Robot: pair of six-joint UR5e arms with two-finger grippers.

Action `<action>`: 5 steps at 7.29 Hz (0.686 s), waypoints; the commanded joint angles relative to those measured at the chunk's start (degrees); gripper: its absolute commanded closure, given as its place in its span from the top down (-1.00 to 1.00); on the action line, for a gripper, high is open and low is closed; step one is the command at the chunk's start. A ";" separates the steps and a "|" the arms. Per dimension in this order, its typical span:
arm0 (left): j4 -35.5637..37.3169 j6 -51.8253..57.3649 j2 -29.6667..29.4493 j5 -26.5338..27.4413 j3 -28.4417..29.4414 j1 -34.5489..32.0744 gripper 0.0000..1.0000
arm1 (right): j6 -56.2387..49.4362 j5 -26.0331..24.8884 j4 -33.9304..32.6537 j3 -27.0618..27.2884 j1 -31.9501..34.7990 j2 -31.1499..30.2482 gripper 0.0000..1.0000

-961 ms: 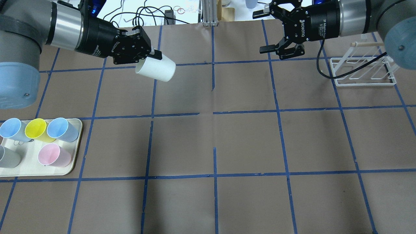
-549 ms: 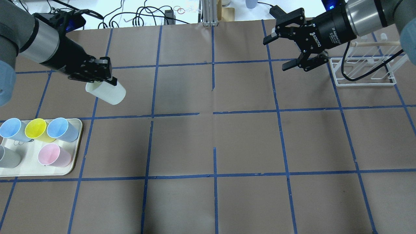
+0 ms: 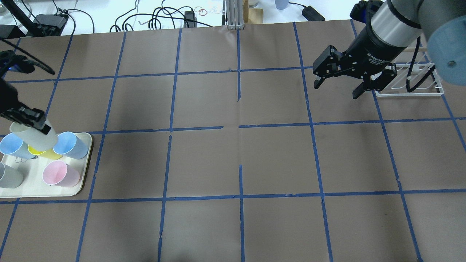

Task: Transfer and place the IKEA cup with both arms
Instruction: 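Carry the white cup to the tray with the left gripper while the right arm withdraws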

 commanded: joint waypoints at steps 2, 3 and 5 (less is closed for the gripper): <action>6.80 24.06 0.26 2.43 -6.10 10.95 -1.00 | 1.22 -9.86 1.23 0.00 2.14 -3.88 1.00; 12.24 31.42 0.44 2.43 -9.26 13.41 -1.00 | 1.31 -11.62 3.41 0.52 1.62 -4.33 1.00; 19.65 36.04 0.35 2.08 -14.97 18.07 -1.00 | 1.31 -10.93 3.52 0.52 1.61 -3.99 1.00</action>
